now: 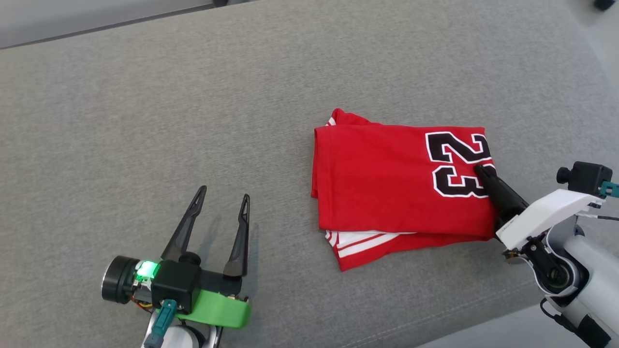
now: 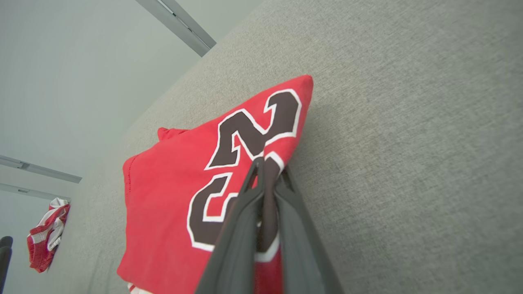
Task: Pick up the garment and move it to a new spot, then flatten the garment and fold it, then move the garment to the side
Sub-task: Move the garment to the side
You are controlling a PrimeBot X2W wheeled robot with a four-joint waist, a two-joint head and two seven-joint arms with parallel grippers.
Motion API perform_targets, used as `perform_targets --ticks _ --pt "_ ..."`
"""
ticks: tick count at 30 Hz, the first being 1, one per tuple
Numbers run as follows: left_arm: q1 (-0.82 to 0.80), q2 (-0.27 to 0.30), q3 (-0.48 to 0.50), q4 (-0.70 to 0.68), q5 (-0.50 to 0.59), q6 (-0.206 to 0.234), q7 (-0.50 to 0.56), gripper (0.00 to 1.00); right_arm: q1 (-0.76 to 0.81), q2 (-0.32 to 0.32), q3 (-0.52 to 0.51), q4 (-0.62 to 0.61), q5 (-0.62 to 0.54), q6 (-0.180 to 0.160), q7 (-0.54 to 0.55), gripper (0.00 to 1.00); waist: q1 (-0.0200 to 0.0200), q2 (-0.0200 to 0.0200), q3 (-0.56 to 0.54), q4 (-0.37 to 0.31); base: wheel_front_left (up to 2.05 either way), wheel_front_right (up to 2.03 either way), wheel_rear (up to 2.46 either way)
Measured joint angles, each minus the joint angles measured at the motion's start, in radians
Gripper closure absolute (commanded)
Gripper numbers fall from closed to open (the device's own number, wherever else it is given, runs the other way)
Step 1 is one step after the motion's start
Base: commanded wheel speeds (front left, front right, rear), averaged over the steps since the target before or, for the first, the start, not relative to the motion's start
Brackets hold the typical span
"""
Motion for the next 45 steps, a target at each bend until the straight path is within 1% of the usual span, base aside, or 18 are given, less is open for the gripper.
perform_targets --ticks 6,9,10,14,22,26,32,38,45 --pt "-0.024 0.019 -0.002 -0.008 0.016 -0.014 0.0 0.0 -0.039 0.0 0.04 0.001 0.008 0.0 -0.026 1.0 0.0 0.0 0.022 -0.092 0.0 0.0 0.0" --pt "-0.05 0.029 -0.014 -0.012 0.031 -0.021 0.0 0.0 -0.089 -0.005 0.061 0.02 -0.003 0.0 -0.034 1.0 0.0 0.0 0.045 -0.125 0.0 0.0 0.0" --pt "-0.073 0.034 -0.024 -0.018 0.035 -0.028 0.0 0.0 -0.133 -0.012 0.072 0.035 -0.015 0.0 -0.042 1.0 0.0 0.0 0.066 -0.14 0.0 0.0 0.0" --pt "-0.124 0.042 -0.048 -0.04 0.047 -0.036 0.0 0.0 -0.227 -0.035 0.081 0.065 -0.03 0.0 -0.053 1.0 0.0 0.0 0.117 -0.156 0.0 0.0 0.0" --pt "-0.203 0.058 -0.078 -0.093 0.058 -0.04 0.0 0.0 -0.358 -0.115 0.045 0.15 -0.019 0.0 -0.069 1.0 0.0001 0.0 0.232 -0.151 0.0 0.0 0.0" --pt "-0.223 0.075 -0.084 -0.119 0.065 -0.039 0.0 0.0 -0.396 -0.169 0.009 0.185 -0.014 0.0 -0.071 1.0 0.0001 0.0 0.286 -0.141 0.0 0.0 0.0" --pt "-0.252 0.09 -0.087 -0.143 0.066 -0.027 0.0 0.0 -0.432 -0.236 -0.047 0.228 -0.034 0.0 -0.073 1.0 0.0002 0.0 0.351 -0.121 0.0 0.0 0.0" --pt "-0.27 0.102 -0.102 -0.158 0.066 -0.022 0.0 0.0 -0.454 -0.28 -0.073 0.265 -0.052 0.0 -0.073 1.0 0.0001 0.0 0.39 -0.099 0.0 0.0 0.0" --pt "-0.285 0.109 -0.115 -0.163 0.063 -0.016 -0.002 0.0 -0.458 -0.316 -0.089 0.32 -0.055 0.0 -0.073 1.0 0.0 0.0 0.406 -0.07 0.0 0.0 0.0"
